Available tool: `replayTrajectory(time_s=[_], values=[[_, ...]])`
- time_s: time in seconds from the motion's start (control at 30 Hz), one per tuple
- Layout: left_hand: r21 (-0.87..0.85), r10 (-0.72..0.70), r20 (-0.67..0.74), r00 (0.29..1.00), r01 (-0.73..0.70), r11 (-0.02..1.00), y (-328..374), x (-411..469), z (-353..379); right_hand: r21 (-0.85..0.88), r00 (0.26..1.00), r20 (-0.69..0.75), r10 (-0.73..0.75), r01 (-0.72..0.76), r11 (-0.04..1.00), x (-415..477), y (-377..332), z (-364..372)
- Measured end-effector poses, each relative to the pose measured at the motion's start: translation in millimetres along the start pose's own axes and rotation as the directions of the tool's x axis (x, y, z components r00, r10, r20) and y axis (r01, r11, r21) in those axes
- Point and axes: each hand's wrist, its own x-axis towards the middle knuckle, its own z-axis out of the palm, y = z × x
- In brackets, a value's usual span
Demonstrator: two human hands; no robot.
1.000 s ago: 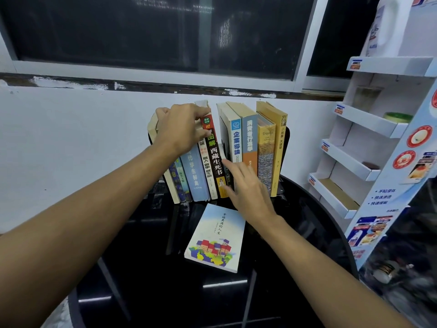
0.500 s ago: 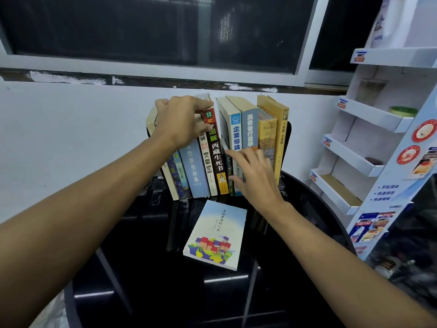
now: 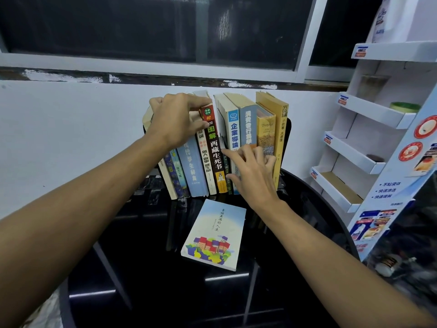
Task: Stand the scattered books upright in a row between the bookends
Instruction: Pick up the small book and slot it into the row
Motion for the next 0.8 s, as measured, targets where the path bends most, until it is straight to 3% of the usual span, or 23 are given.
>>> replayTrajectory(time_s=[0.57,0.7,0.8], values=[[-0.035,-0.043,-0.019,0.999,0.042,0.998,-6.4,-2.7,6.1,-0.048,0.997,0.036,0.066,-0.064,0.997,-1.9,-11.0,2.5],[-0.096,-0.023,0.018,1.0,0.024,0.995,-14.9,-3.6,8.9,-0.061,0.995,0.065,0.076,-0.072,0.996,-2.9,-13.2,2.4],[-0.05,-0.014,0.048,0.999,0.016,0.999,-13.7,-8.1,7.2,-0.048,0.991,0.11,0.078,-0.073,0.996,-4.3,-12.8,-3.2]])
